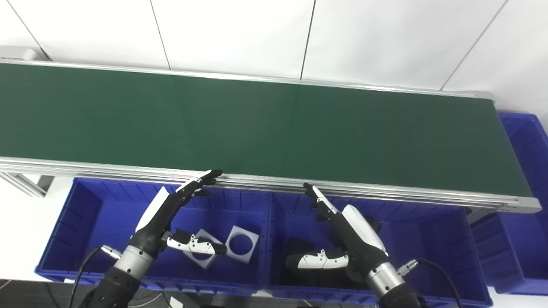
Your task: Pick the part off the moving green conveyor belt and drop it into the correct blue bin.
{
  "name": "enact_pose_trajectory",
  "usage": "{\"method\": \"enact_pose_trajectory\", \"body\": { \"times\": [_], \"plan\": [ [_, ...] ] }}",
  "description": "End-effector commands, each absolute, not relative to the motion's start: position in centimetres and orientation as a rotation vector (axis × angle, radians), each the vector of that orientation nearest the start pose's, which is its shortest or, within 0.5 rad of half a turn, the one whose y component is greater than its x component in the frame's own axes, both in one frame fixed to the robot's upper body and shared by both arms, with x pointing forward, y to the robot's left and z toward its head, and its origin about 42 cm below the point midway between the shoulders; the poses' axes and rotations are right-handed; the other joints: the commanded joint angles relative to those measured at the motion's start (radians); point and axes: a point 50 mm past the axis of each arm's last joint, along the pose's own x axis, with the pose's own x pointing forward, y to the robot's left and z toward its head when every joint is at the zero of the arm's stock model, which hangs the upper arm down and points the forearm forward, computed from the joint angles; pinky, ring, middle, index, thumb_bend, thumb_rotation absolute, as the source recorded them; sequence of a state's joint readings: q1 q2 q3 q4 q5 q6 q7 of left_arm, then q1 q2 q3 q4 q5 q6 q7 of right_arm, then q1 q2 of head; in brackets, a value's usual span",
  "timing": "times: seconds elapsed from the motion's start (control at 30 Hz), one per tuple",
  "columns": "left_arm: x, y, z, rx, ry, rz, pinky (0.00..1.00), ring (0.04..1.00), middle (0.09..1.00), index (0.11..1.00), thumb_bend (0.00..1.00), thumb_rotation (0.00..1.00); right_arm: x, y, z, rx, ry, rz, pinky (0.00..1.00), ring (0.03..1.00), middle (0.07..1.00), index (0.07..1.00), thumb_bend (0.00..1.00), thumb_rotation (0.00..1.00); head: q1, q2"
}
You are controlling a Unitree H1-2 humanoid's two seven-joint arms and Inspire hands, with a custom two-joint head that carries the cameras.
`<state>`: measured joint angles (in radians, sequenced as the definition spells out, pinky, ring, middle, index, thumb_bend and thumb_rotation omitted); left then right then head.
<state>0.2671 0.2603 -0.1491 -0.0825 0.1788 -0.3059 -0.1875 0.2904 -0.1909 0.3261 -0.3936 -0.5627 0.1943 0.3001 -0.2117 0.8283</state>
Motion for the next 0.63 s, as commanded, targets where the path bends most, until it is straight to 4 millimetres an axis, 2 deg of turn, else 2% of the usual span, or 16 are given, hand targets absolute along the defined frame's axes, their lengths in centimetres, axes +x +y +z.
{"method": "enact_pose_trajectory", "body": {
  "times": [0.0,0.13,0.5,0.6],
  "plan": [
    [18.53,24.91,7.98,0.384,-0.122,-0.386,0.77,0.863,0.896,0.869,0.9,0.18,17.5,-18.19,11.68,-0.656,0.101,0.472,0.78,0.9,0.959,1.0,0.81,0.5,0.002,0.001],
    [18.54,24.84,7.99,0.391,-0.126,-0.382,0.76,0.851,0.889,0.862,0.91,0.21,17.58,-18.19,11.68,-0.65,0.11,0.477,0.78,0.907,0.96,1.0,0.81,0.5,0.003,-0.001],
    [18.48,24.69,7.97,0.383,-0.133,-0.387,0.73,0.843,0.885,0.856,0.89,0.17,17.53,-18.34,11.63,-0.649,0.11,0.472,0.79,0.895,0.949,1.0,0.82,0.49,-0.004,-0.008],
    [18.44,24.93,7.94,0.388,-0.136,-0.385,0.73,0.845,0.885,0.856,0.89,0.17,17.52,-18.13,11.5,-0.654,0.108,0.475,0.78,0.899,0.954,1.0,0.82,0.5,-0.064,-0.021]
  ]
}}
